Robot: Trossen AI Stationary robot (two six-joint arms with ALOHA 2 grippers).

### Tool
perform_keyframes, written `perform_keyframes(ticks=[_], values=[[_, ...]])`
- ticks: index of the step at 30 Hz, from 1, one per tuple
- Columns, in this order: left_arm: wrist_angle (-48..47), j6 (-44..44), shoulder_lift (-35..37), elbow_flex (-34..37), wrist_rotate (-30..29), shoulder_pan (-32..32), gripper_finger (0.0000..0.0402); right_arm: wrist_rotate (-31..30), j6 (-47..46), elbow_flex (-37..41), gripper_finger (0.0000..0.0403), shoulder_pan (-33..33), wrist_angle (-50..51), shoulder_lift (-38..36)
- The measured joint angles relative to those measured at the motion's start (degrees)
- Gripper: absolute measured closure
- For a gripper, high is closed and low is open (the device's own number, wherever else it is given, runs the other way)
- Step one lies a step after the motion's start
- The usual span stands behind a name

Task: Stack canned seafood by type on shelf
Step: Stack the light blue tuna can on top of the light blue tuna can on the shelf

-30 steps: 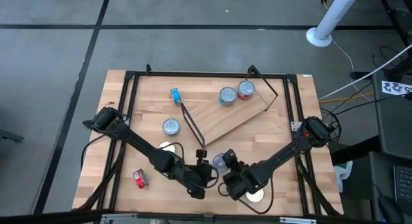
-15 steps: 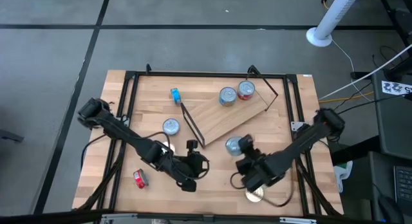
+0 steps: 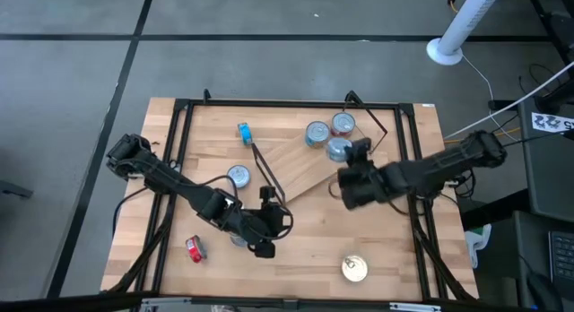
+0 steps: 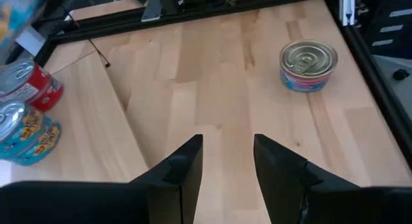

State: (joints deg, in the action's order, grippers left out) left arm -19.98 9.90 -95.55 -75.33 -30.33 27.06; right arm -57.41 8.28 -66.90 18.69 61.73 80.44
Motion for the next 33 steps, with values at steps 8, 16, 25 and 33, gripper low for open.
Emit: perform_keyframes(ticks=[8, 16, 25, 33], values=[[-0.9, 0.0, 0.0, 0.0, 0.0, -1.3, 0.0269, 5.9, 22.8, 5.8, 0.0265, -13.6, -25.3, 0.0], [-0.9, -0.9, 0.0, 0.0, 0.0, -1.3, 0.0268, 21.8, 29.5, 5.8, 0.0265, -23.6, -31.7, 0.5], [-0.9, -0.9, 0.0, 0.0, 0.0, -1.3, 0.0269, 26.6, 31.4, 5.8, 0.0265, -30.1, -34.2, 3.4], [-1.6, -0.8, 0.0, 0.0, 0.0, -1.3, 0.0268, 26.5, 34.8, 5.8, 0.0265, -30.3, -38.0, 4.2]])
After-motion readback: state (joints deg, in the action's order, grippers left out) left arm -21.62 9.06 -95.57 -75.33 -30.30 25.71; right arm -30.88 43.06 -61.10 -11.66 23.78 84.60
